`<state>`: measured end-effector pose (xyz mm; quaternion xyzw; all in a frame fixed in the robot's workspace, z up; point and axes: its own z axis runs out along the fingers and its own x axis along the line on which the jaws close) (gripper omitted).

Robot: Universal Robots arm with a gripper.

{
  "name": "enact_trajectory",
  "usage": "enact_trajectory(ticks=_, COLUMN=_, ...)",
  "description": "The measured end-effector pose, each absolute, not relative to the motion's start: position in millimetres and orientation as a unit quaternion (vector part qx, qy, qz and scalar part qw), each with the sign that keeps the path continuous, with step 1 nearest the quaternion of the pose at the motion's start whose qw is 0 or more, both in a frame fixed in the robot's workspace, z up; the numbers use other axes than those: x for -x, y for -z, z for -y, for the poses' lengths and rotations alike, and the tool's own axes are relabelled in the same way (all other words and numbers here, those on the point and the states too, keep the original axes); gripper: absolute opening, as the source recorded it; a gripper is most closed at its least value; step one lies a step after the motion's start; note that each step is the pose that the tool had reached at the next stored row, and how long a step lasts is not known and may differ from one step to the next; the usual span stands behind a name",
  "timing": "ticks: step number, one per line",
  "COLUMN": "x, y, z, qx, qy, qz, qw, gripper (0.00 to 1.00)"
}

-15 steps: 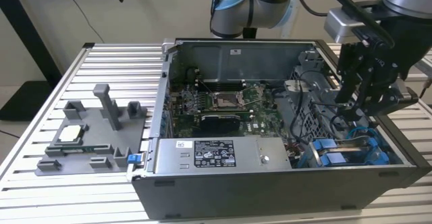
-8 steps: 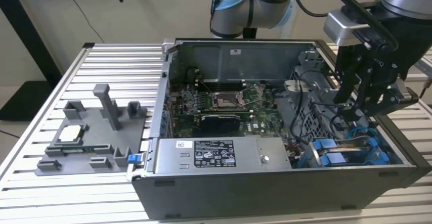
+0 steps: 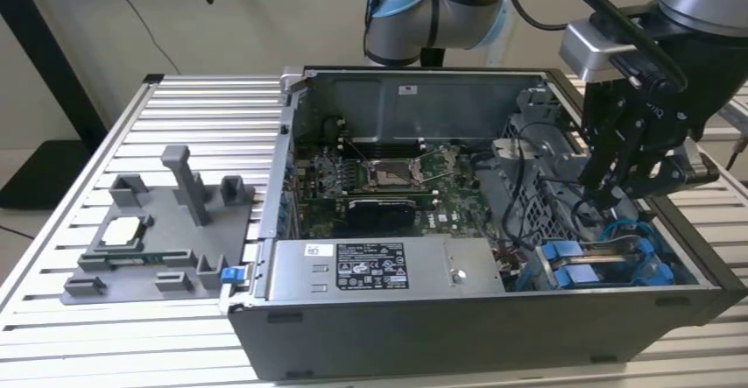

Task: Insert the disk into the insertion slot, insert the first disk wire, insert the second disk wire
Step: 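Insert the first disk wire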

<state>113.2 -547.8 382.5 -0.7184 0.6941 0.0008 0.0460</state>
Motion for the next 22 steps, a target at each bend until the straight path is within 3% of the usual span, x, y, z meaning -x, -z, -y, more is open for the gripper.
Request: enact_trajectory(ticks=22, x=-113.2, y=-382.2, z=547.7, qx=0.718, qy=-0.003, qz=-0.694, qw=0.049, gripper=0.00)
